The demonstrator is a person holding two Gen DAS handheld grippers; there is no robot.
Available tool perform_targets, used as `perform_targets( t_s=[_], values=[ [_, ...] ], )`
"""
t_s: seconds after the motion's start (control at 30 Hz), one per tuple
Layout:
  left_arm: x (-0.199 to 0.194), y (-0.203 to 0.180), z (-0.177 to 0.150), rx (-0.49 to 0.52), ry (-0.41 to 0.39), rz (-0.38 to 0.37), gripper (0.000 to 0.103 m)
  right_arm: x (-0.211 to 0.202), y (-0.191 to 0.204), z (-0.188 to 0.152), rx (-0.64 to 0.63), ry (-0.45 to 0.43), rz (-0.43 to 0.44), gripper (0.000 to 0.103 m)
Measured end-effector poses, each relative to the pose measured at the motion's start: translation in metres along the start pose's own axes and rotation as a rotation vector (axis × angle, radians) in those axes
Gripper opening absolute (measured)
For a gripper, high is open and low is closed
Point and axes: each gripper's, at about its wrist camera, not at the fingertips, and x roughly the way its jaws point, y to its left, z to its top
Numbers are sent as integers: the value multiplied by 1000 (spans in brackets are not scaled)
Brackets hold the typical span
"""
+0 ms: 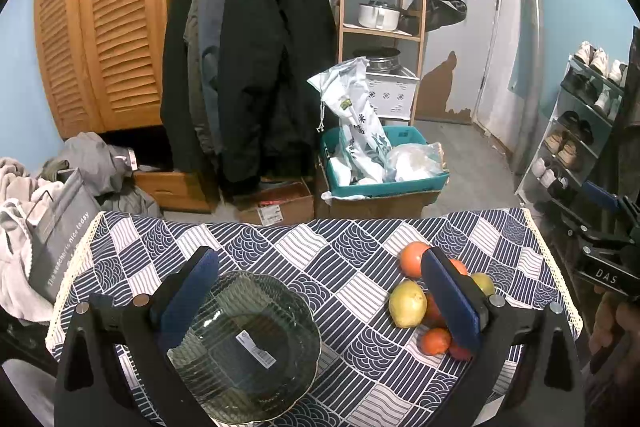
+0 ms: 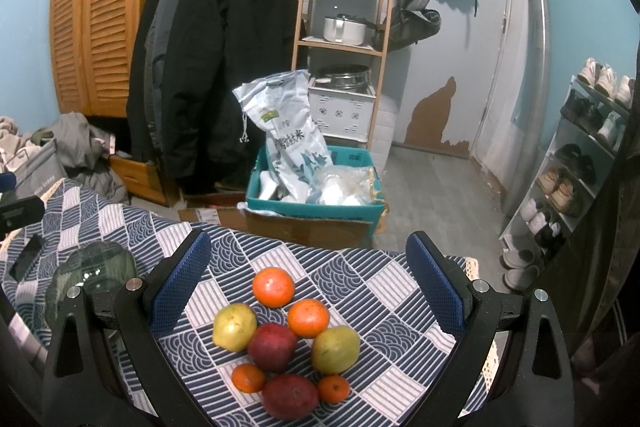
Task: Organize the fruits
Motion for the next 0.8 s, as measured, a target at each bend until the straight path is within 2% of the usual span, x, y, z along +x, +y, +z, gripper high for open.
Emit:
perform_targets(
  t_s=[0.27, 0.4, 0.8],
  values=[
    [0, -1, 0, -2, 1, -1, 102, -2, 0, 5, 1, 2, 2, 96],
    [0, 0, 0, -2, 1, -2, 102, 3, 1, -5, 0, 3, 1, 96],
    [0, -1, -1, -6, 3, -5, 102, 3, 1, -6, 1, 6, 0, 96]
  ],
)
